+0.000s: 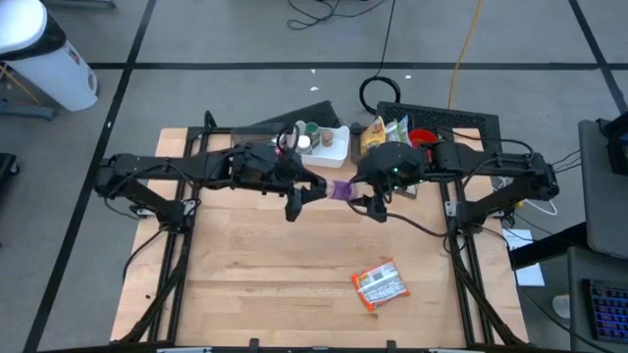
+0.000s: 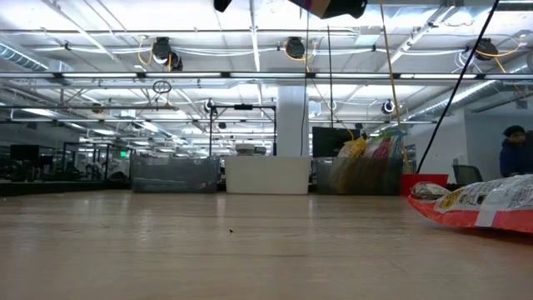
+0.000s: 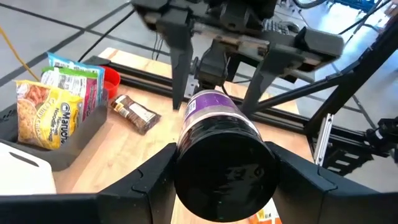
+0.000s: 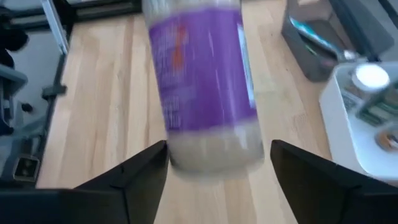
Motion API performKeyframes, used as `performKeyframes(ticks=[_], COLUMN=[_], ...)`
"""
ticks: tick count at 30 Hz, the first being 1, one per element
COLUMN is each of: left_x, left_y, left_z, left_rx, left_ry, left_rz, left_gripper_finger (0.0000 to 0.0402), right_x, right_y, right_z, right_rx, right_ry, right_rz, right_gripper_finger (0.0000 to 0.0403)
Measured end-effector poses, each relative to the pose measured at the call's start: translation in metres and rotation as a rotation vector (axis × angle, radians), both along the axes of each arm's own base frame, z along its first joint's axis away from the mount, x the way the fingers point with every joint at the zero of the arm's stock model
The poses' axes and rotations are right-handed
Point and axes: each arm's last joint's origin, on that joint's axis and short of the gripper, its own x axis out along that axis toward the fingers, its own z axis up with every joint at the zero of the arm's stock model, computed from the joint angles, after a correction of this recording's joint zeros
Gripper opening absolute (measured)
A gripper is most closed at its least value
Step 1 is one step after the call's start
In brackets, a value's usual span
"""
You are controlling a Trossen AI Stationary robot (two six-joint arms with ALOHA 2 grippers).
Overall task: Pick & Place Food Item
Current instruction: Put the black seasoning bottle into the white bin
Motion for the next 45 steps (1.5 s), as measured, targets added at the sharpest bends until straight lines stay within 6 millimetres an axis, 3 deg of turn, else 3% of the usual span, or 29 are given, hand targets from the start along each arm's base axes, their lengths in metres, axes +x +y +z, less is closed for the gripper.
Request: performKeyframes(ticks=[5, 11, 16, 20, 25, 35, 45], left_x=[-0.001, -0.006, -0.011, 0.001, 0.021, 0.057, 0.075], left_y=[0.018, 0.053, 0.083, 0.107, 0.140, 0.196, 0.216], left_z=[0.000, 0.002, 0.033, 0.050, 0.051, 0.004, -0.048], left_rx=[-0.044, -0.059, 0.015, 0.075, 0.103, -0.008, -0.073], left_ry=[0.007, 0.010, 0.033, 0.114, 0.284, 0.481, 0.647], left_rz=[-0.011, 0.048, 0.113, 0.136, 0.147, 0.154, 0.184], left_gripper_finger=[0.0211, 0.0211, 0.0211, 0.0211, 0.0211, 0.0211, 0.0211], right_x=[-0.019, -0.054, -0.080, -0.091, -0.094, -0.093, -0.111], right_y=[-0.008, -0.014, -0.016, -0.016, -0.015, -0.012, -0.012], right_z=[0.003, 0.016, 0.030, 0.031, 0.001, -0.086, -0.160], right_rx=[-0.003, -0.081, -0.169, -0.185, -0.104, 0.335, 0.759], right_ry=[0.061, 0.071, 0.005, -0.068, -0.183, -0.640, -0.959], right_rz=[-0.038, -0.136, -0.232, -0.260, -0.313, -0.376, -0.418], right_gripper_finger=[0.0277, 0.0267, 0.0266, 0.0267, 0.0263, 0.0264, 0.0265])
